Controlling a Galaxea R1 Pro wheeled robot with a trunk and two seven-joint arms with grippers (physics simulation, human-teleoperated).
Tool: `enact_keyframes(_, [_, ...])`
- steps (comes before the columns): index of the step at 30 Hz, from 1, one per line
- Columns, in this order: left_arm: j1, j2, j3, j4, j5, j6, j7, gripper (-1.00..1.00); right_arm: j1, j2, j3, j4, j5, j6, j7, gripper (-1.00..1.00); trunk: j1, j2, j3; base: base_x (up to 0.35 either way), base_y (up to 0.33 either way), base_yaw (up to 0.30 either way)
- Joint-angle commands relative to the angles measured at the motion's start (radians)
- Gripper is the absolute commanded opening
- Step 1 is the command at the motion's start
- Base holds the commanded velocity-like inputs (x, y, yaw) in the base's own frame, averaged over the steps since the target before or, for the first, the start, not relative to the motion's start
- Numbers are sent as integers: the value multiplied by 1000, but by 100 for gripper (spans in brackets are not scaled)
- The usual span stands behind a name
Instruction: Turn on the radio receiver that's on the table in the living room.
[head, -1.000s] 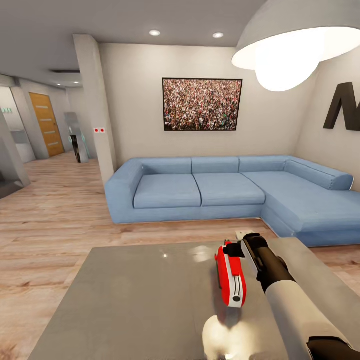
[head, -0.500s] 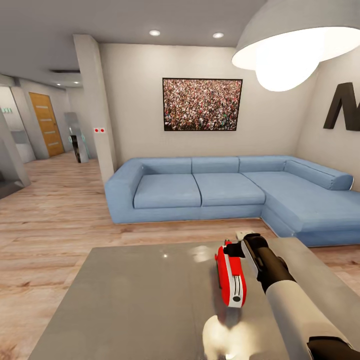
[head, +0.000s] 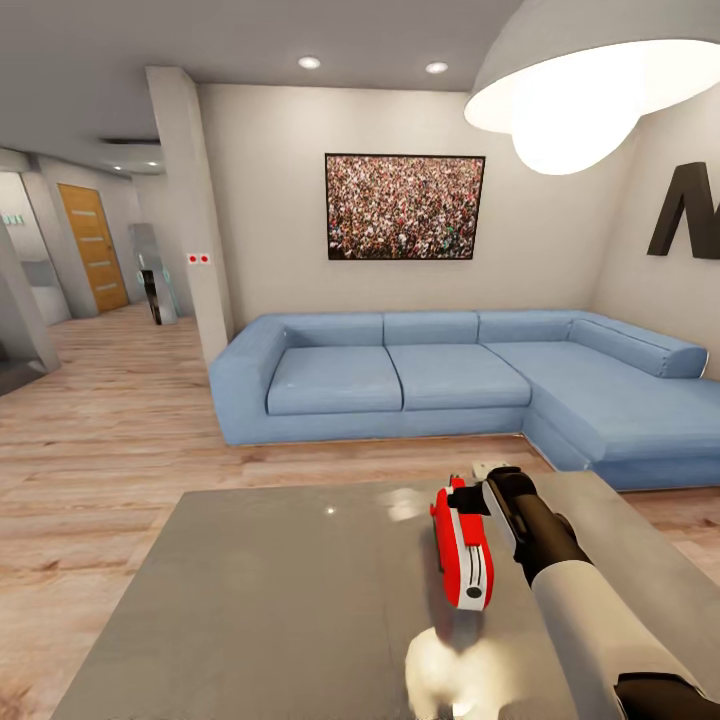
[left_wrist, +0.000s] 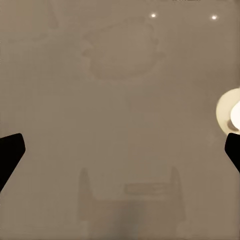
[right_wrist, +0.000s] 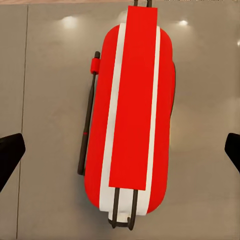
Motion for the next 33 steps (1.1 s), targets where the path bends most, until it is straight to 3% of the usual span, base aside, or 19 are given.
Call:
enact_keyframes(1, [0,0,0,0,0,0,0,100,0,0,0,0,0,0,0,100,0,0,0,0,0,0])
enact_keyframes(16, [0,1,1,0,-1,0,3,100,0,-2,-2,0,-1,-56,-2,100,0,0,0,0,0,0])
enact_keyframes(33, [0,1,1,2,-3,0,3,100,0,-2,-2,0,-4,-62,-2,100,0,0,0,0,0,0])
